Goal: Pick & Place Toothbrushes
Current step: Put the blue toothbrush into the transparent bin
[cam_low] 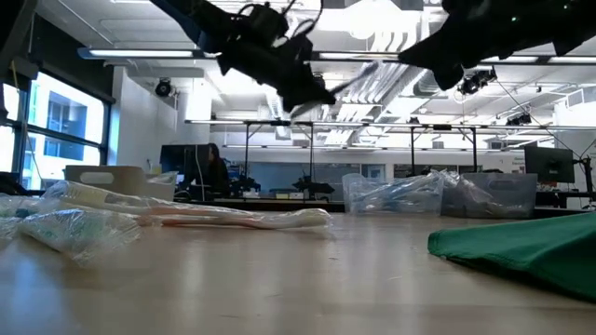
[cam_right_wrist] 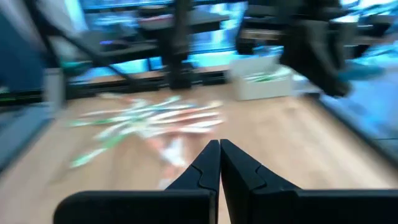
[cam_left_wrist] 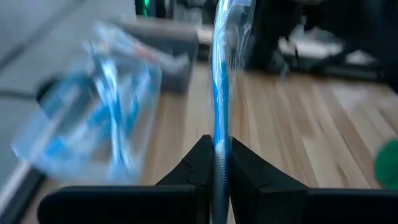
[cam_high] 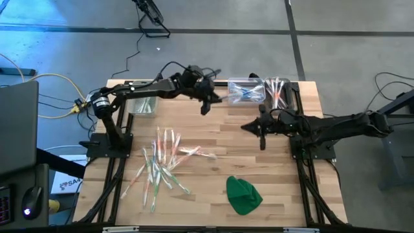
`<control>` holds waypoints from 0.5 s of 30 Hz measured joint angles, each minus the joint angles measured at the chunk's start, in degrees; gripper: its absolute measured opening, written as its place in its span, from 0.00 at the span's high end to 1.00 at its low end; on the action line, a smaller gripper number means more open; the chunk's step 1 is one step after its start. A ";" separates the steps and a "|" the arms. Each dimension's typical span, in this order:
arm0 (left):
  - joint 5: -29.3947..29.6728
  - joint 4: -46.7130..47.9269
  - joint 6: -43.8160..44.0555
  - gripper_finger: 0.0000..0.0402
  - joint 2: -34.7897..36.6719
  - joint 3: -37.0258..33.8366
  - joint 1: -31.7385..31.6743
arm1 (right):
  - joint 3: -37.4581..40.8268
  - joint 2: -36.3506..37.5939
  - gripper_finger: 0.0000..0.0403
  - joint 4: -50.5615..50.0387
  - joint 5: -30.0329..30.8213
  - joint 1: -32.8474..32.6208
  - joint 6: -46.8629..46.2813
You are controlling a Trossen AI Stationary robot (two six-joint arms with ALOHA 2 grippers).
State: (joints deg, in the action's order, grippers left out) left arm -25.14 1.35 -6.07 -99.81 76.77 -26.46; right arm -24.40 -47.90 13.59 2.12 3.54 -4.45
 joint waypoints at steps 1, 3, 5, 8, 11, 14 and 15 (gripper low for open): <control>0.01 -2.02 0.34 0.94 0.00 0.00 0.00 | 0.00 -0.05 0.99 0.21 2.35 0.43 1.01; -0.03 -5.20 0.35 0.94 0.00 0.00 0.11 | 0.00 -0.42 0.99 0.67 6.40 1.51 2.59; -0.05 -7.61 0.37 0.94 0.00 0.00 0.28 | 0.02 -0.44 0.99 1.79 9.48 2.87 3.18; -0.07 -9.88 0.29 0.94 0.00 0.00 1.01 | 0.02 -0.57 0.99 4.02 11.45 5.46 3.23; -0.13 -11.65 0.34 0.94 0.00 0.00 1.52 | 0.02 -1.44 0.98 6.92 11.29 7.81 3.23; -0.14 -12.02 0.34 0.94 0.00 0.00 1.84 | 0.00 -3.19 0.94 10.72 10.62 9.69 3.23; -0.16 -11.88 0.35 0.94 0.00 0.00 1.88 | 0.02 -4.10 0.91 11.69 9.88 10.21 3.23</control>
State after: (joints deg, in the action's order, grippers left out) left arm -25.30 -10.52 -5.72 -99.81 76.77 -24.58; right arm -24.38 -52.00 25.28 11.99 13.75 -1.21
